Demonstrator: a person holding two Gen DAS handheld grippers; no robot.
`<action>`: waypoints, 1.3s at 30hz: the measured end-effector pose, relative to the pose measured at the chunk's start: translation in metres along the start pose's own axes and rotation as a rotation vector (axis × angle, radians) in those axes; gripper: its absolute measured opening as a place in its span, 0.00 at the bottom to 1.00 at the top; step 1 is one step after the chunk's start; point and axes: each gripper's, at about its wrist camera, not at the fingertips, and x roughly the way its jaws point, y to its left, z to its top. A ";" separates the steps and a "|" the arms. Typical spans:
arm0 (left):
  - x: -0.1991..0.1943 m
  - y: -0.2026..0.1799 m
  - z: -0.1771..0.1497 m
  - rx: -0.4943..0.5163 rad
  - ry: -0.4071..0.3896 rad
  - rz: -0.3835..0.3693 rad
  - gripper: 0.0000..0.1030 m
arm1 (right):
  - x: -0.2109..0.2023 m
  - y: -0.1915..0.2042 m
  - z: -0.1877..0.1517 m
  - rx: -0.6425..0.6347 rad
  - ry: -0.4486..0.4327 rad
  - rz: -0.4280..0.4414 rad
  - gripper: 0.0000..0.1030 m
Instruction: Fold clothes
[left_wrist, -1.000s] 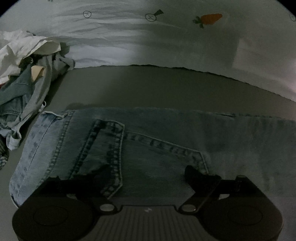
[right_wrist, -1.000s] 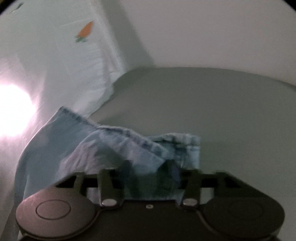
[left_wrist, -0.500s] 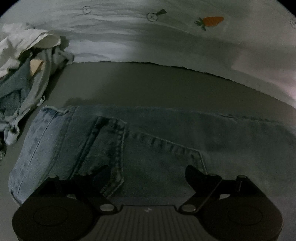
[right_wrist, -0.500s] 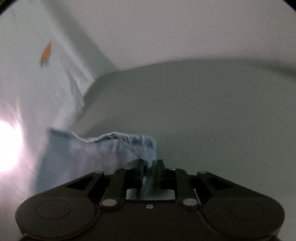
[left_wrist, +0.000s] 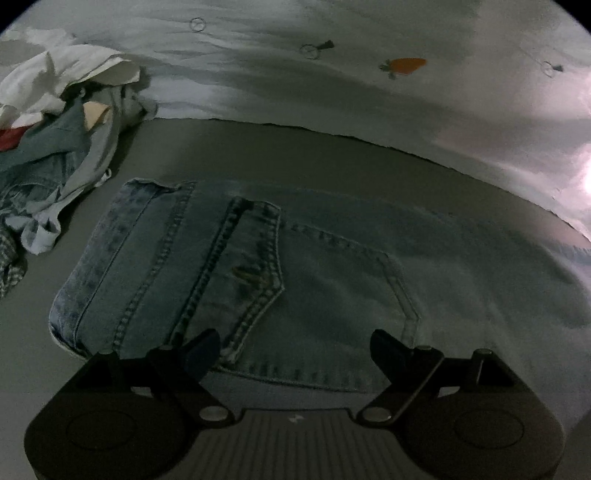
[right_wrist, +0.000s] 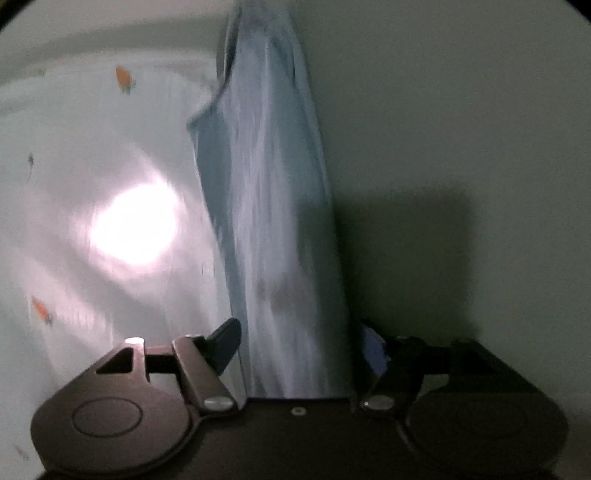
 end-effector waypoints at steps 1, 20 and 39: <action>0.000 0.001 0.000 0.021 0.000 -0.007 0.86 | 0.004 0.002 -0.009 -0.032 0.021 -0.014 0.69; 0.014 0.020 -0.001 0.165 0.019 -0.137 0.86 | 0.030 0.006 -0.133 -0.119 0.295 0.110 0.73; 0.000 0.061 0.003 -0.060 -0.020 -0.226 0.89 | 0.079 0.016 -0.256 -0.243 0.804 0.026 0.80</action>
